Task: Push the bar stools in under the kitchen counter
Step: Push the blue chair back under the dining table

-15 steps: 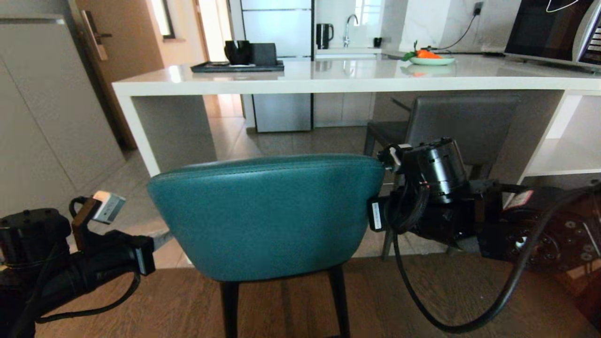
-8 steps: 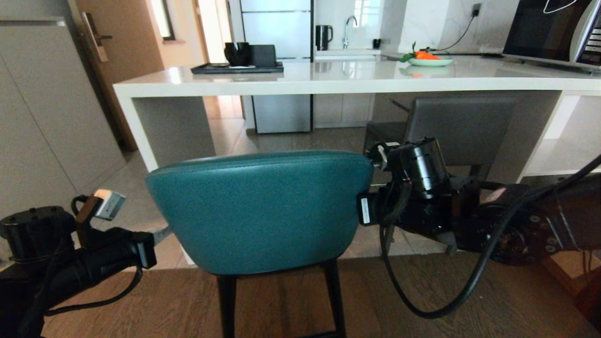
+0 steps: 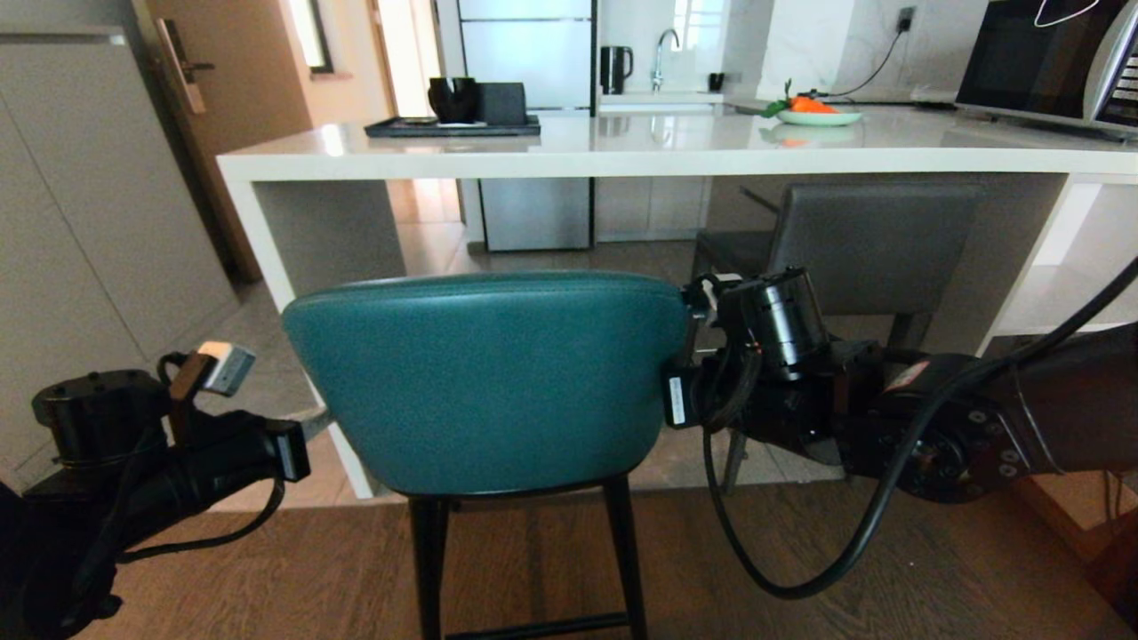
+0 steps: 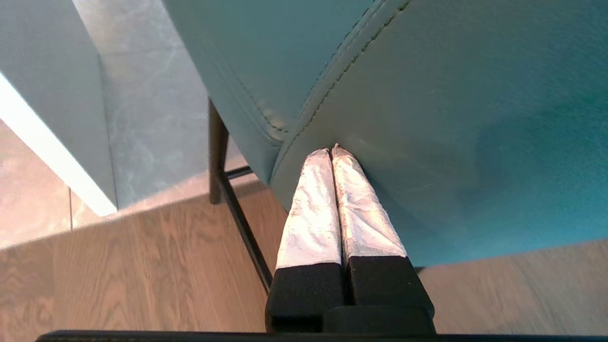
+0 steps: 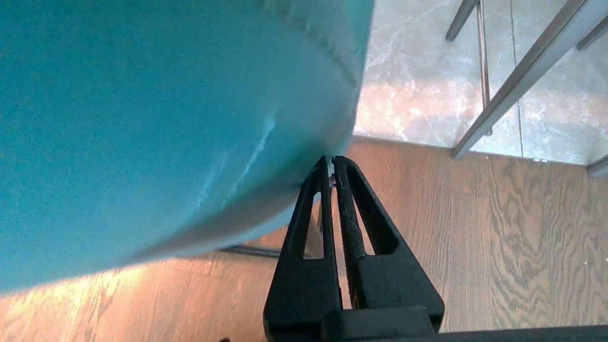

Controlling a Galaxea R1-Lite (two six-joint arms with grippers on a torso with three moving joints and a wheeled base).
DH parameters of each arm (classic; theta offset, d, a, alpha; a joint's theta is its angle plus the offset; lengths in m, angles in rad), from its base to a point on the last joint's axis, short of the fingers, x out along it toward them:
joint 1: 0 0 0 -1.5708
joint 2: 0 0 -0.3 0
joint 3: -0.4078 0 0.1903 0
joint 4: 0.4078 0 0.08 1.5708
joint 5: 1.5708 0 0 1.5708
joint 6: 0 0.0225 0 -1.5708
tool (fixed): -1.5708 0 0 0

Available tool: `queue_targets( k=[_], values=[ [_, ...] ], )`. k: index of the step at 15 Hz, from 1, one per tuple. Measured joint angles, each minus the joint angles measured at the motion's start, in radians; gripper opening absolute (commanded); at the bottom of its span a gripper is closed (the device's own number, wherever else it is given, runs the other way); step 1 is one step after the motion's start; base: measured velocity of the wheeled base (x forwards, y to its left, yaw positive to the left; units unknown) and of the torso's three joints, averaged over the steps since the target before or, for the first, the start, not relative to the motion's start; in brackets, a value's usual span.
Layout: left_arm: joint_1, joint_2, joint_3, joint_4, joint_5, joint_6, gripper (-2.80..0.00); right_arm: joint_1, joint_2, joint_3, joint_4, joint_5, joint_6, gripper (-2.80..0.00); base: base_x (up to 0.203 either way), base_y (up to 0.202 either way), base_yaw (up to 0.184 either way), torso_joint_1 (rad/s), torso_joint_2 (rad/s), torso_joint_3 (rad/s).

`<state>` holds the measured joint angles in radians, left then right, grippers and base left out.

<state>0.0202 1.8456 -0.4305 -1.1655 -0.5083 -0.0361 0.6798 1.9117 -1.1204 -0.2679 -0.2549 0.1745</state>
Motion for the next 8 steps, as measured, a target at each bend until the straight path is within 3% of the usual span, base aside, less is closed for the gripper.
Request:
queue_targets(
  k=[8],
  values=[
    [0.002, 0.113, -0.176, 0.000, 0.049, 0.000, -2.80, -0.018, -0.020, 0.026, 0.008, -0.002, 0.000, -2.80, 0.000, 0.000, 0.000, 0.000, 0.00, 0.000]
  ],
)
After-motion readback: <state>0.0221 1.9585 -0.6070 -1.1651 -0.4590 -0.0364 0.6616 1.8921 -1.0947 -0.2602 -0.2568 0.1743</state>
